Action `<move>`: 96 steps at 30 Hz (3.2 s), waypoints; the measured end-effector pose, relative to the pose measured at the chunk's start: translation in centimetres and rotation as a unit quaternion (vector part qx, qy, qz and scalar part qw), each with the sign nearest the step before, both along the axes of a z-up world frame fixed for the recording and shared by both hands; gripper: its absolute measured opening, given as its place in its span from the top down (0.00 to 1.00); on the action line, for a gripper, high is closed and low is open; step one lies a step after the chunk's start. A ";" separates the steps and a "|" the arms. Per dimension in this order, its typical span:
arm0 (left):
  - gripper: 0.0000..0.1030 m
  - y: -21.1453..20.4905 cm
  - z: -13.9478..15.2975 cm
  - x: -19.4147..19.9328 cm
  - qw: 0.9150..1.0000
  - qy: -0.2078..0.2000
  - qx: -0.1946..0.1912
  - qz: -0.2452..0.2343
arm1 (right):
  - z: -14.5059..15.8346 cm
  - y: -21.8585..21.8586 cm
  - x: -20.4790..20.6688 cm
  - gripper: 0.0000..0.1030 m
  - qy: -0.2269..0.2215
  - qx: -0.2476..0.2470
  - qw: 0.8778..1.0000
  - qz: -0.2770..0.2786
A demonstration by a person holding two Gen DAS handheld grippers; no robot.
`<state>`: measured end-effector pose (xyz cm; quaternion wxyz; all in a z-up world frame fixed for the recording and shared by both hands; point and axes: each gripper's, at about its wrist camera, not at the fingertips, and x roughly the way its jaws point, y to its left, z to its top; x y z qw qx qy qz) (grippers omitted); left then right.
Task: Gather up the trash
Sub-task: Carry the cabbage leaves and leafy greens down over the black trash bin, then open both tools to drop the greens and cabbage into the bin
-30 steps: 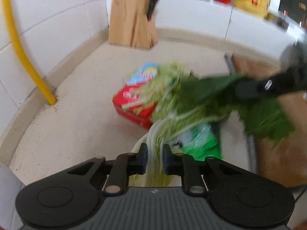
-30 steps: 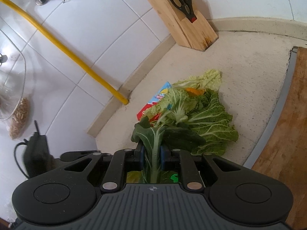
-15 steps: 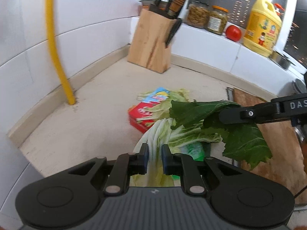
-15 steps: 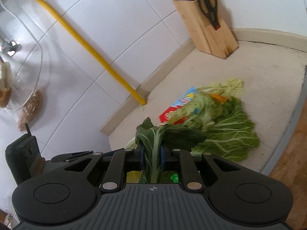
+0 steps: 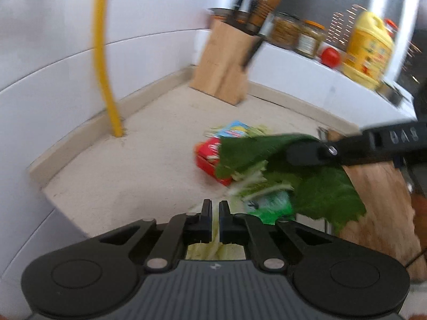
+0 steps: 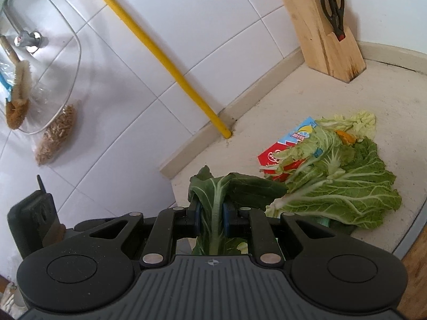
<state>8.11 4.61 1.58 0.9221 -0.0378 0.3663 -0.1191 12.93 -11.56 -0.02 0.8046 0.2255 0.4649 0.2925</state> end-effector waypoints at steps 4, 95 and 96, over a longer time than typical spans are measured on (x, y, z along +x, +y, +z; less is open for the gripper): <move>0.39 -2.2 -1.3 1.1 0.997 -0.007 0.054 -0.051 | -0.3 -0.5 -0.4 0.79 0.008 -0.007 1.000 -0.008; 0.87 20.8 -14.2 -8.2 0.940 0.210 -0.012 0.268 | -18.5 29.4 -3.1 0.68 0.161 -0.125 0.958 0.202; 0.87 20.8 -14.1 -8.2 0.941 0.208 -0.012 0.268 | -18.5 29.2 -3.1 0.68 0.162 -0.127 0.958 0.200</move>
